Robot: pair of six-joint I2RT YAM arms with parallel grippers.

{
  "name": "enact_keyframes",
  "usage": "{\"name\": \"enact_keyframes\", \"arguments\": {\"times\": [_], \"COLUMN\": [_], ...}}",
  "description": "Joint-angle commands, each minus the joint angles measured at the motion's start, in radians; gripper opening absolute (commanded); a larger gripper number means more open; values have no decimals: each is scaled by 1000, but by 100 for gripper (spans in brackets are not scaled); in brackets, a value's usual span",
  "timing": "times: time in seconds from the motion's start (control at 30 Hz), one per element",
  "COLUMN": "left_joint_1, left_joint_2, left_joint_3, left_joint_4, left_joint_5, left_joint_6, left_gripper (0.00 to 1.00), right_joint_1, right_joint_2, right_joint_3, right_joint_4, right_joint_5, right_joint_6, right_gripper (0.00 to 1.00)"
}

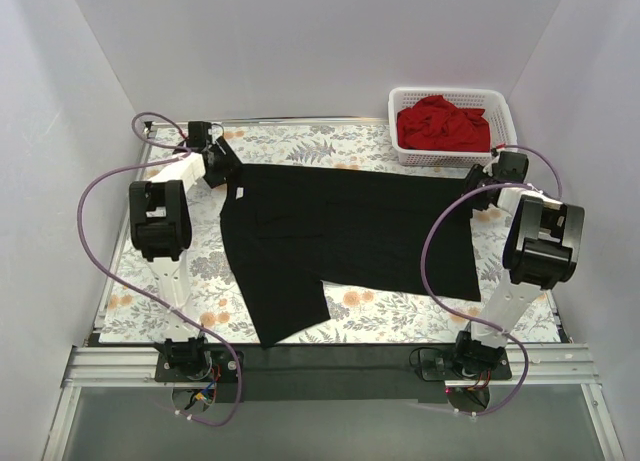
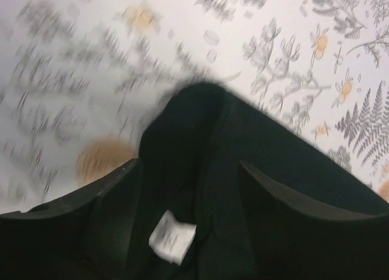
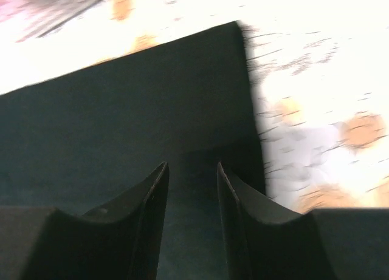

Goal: Fold and stack the t-shirts
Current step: Fold the tshirt

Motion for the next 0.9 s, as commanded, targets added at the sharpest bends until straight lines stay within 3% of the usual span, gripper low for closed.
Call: {"name": "enact_keyframes", "arguments": {"times": [0.0, 0.07, 0.3, 0.53, 0.87], "left_joint_1": [11, 4, -155, -207, -215], "left_joint_2": [-246, -385, -686, -690, -591], "left_joint_3": [-108, -221, -575, -720, -733], "left_joint_4": [-26, -30, -19, 62, 89], "left_joint_5": [-18, -4, 47, 93, 105], "left_joint_6": [14, -3, -25, -31, -31], "left_gripper": [61, 69, 70, 63, 58], "right_joint_1": [62, 128, 384, 645, 775], "right_joint_2": [-156, -212, -375, -263, -50], "right_joint_3": [-41, -79, -222, -236, -168], "right_joint_4": [13, 21, 163, 357, 475], "right_joint_5": [-17, -25, -151, -201, -206], "right_joint_6": [-4, 12, 172, 376, 485], "right_gripper": [39, 39, 38, 39, 39]}}
